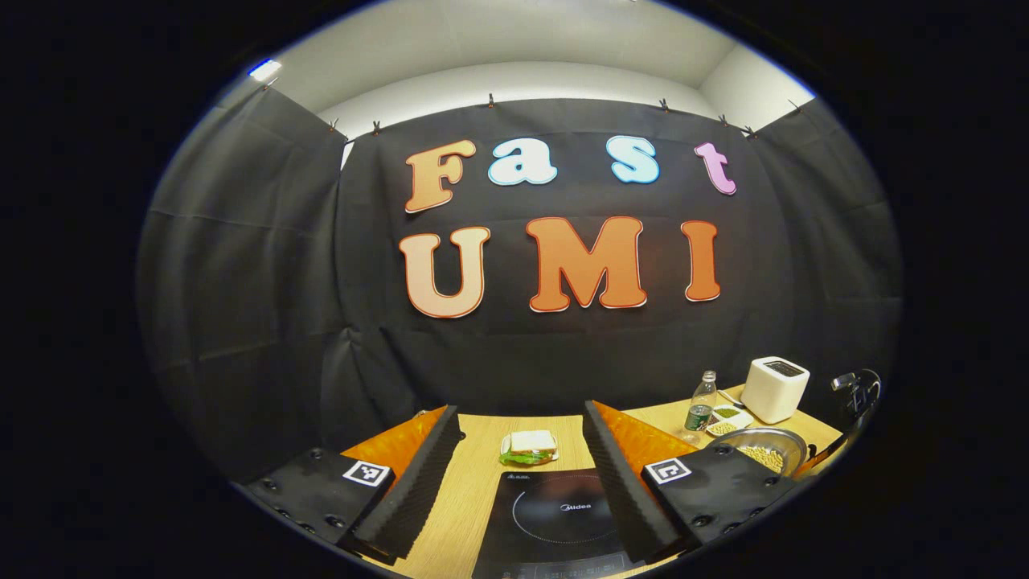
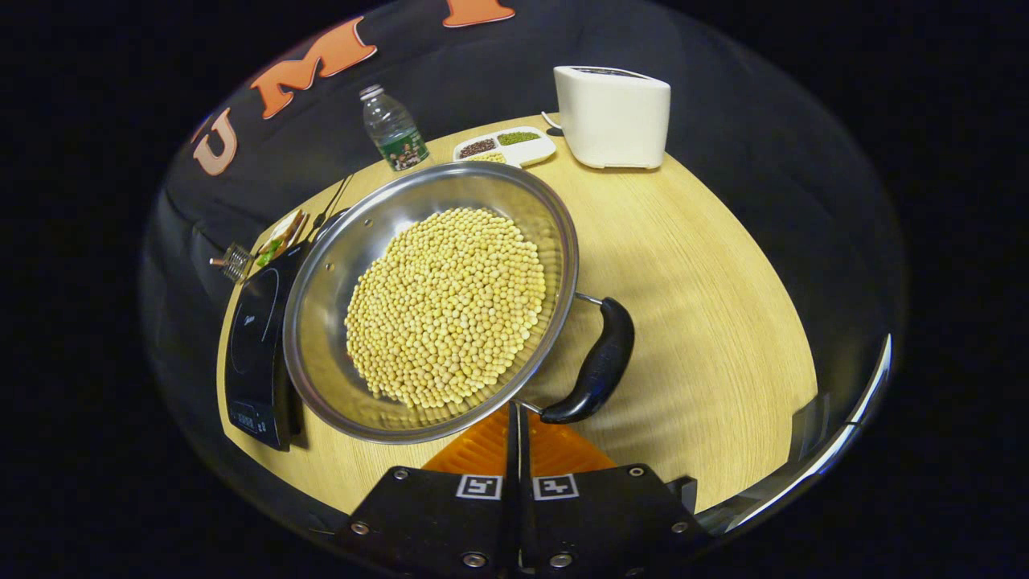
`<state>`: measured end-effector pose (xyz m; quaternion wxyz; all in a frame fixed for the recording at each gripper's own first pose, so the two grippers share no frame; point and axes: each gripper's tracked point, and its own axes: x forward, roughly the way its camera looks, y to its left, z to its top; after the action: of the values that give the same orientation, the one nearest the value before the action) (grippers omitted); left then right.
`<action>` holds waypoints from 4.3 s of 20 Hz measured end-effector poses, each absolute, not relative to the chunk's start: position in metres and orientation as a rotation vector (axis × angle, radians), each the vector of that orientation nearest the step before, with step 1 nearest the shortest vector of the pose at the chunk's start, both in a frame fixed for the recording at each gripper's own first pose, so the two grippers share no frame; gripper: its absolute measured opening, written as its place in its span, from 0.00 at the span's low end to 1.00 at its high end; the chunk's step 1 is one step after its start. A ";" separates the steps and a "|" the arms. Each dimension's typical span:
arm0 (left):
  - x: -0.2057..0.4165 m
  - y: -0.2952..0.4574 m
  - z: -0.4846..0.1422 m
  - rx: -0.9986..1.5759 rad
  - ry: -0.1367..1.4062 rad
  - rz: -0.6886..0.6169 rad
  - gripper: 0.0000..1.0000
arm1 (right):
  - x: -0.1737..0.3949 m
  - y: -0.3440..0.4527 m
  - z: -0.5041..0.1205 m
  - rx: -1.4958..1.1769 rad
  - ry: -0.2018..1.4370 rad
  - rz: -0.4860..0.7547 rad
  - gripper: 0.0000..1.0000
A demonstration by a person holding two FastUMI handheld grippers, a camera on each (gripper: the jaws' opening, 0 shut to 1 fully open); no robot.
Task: First push the handle of the pot to place it horizontally, then grasp the pot with both hands and set it on the induction cooktop.
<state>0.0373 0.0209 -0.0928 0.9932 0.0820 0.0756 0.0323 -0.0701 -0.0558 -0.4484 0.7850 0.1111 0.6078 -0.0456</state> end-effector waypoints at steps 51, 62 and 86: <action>0.135 -0.227 -0.442 0.034 1.080 -0.264 0.91 | 0.089 -0.125 -0.456 0.194 1.109 -0.180 0.81; 0.156 -0.235 -0.487 0.075 1.078 -0.196 0.81 | 0.089 -0.121 -0.485 0.145 1.176 -0.171 0.76; 0.154 -0.195 -0.398 0.112 0.710 -0.161 0.69 | 0.087 -0.074 -0.398 0.028 0.954 -0.155 0.53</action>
<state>0.1541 -0.1955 -0.3983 0.9329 0.0549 0.3471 -0.0785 0.0874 -0.0737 -0.3982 0.8853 0.0134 0.4588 -0.0744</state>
